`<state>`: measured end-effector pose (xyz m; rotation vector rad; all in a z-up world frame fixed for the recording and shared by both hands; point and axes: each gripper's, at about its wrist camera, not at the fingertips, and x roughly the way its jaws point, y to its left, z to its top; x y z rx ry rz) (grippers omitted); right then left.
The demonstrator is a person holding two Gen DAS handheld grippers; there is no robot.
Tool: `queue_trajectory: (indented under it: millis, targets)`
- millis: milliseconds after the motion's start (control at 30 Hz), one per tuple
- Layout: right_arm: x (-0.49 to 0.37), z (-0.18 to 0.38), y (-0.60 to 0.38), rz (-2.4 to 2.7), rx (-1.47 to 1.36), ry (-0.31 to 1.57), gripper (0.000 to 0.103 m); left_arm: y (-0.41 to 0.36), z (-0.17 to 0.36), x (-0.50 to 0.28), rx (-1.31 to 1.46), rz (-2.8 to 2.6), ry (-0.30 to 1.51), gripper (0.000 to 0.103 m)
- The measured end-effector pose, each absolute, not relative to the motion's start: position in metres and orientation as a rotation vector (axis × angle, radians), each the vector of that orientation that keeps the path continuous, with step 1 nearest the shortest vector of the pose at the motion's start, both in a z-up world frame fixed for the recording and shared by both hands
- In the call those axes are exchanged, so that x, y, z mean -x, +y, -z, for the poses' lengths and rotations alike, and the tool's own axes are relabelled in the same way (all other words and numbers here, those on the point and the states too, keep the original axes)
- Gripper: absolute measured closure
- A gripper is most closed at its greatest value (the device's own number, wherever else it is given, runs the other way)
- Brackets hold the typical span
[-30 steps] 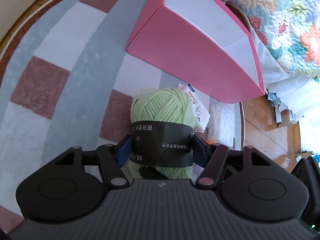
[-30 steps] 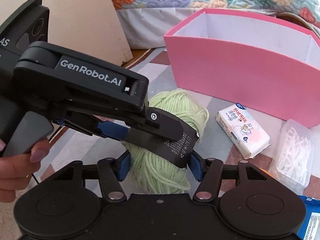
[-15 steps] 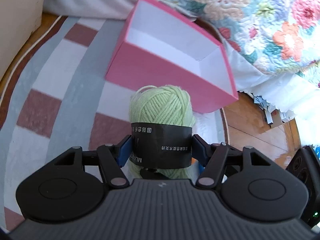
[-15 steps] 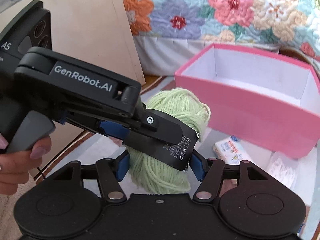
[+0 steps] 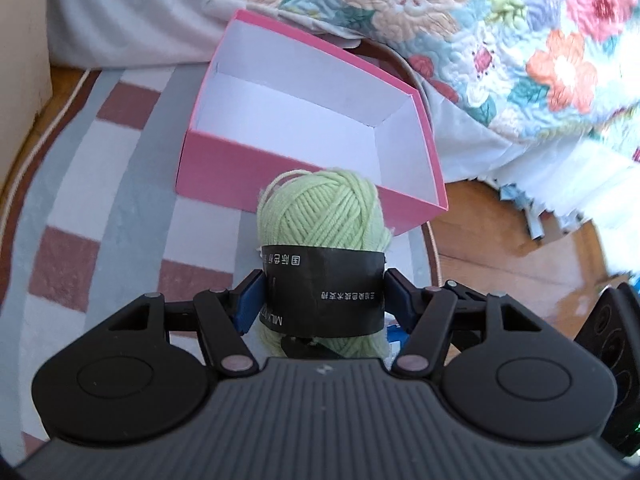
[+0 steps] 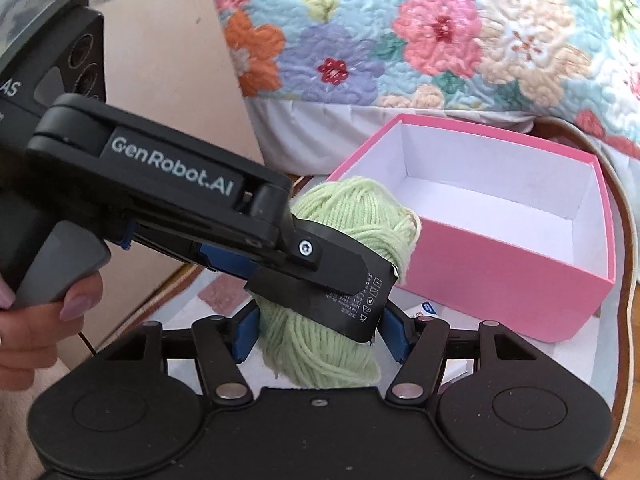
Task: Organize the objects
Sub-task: 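Lift the yarn skein with the left tool and carry it into the pink box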
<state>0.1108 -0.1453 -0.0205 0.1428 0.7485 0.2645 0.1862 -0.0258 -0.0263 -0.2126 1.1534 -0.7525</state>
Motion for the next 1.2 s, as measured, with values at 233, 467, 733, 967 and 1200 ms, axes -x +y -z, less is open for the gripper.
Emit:
queue_trajectory:
  millis: [233, 467, 733, 967, 1200]
  targets:
    - [-0.113, 0.006, -0.168, -0.287, -0.244, 0.697, 0.036, -0.048, -0.006, -0.196, 0.119, 0.771, 1.128, 0.040]
    - [-0.121, -0.009, -0.184, -0.250, -0.238, 0.687, 0.036, -0.069, -0.021, -0.210, 0.118, 0.827, 1.101, 0.040]
    - [-0.136, -0.019, -0.205, -0.206, -0.259, 0.679, 0.036, -0.096, -0.031, -0.232, 0.093, 0.867, 1.089, 0.040]
    - [-0.158, -0.015, -0.228, -0.166, -0.311, 0.680, 0.037, -0.123, -0.026, -0.258, 0.096, 0.902, 1.095, 0.040]
    - [-0.177, -0.007, -0.252, -0.131, -0.332, 0.705, 0.038, -0.143, -0.006, -0.283, 0.167, 0.947, 1.118, 0.040]
